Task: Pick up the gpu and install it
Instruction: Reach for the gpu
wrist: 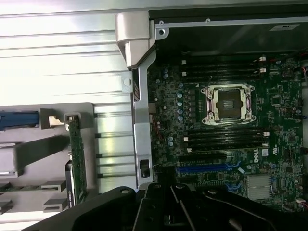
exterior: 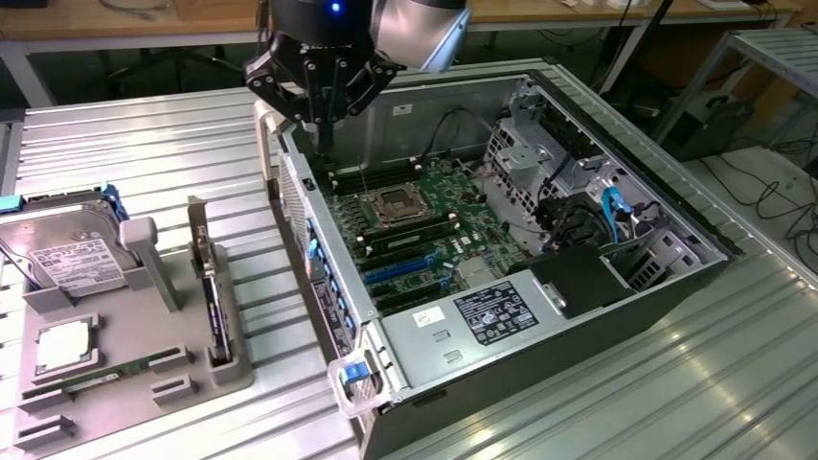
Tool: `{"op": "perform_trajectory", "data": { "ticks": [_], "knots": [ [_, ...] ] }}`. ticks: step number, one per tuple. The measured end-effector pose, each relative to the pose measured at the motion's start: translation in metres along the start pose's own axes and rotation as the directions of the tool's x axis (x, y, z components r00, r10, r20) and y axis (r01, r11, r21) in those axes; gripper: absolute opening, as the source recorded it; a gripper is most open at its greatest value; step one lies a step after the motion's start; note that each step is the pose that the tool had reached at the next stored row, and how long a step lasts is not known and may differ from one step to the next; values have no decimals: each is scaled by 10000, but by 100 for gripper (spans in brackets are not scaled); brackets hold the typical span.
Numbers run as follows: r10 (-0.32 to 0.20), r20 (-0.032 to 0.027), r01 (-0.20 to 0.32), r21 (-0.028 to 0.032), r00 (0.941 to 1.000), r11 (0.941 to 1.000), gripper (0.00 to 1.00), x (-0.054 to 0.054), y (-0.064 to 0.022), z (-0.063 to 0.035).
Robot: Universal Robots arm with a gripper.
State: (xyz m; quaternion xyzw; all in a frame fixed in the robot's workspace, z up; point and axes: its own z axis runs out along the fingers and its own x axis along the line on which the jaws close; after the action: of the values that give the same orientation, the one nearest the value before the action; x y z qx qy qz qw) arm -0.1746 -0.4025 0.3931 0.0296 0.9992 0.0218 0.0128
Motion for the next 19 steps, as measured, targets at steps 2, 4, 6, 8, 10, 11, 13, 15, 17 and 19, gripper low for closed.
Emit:
{"op": "perform_trajectory", "data": {
  "ticks": [2,4,6,8,10,11,13,15,17,19],
  "knots": [
    [-5,-1,5,0,10000,10000,11,11,-3,-1],
    [-10,-1,10,0,10000,10000,11,22,-5,-1],
    [-14,-1,14,0,10000,10000,11,34,-8,-1],
    [-20,-1,20,-1,10000,10000,11,46,-11,-1],
    [-26,-1,26,-1,10000,10000,11,63,-15,-2],
    [-30,-2,30,-1,10000,10000,11,72,-18,-2],
    [-35,-2,35,-1,10000,10000,11,83,-21,-3],
    [-40,-2,40,-1,10000,10000,11,95,-24,-3],
    [-45,-3,45,-1,10000,10000,11,105,-27,-3],
    [-50,-2,50,-1,10000,10000,11,117,-30,-4]
  ]
}}
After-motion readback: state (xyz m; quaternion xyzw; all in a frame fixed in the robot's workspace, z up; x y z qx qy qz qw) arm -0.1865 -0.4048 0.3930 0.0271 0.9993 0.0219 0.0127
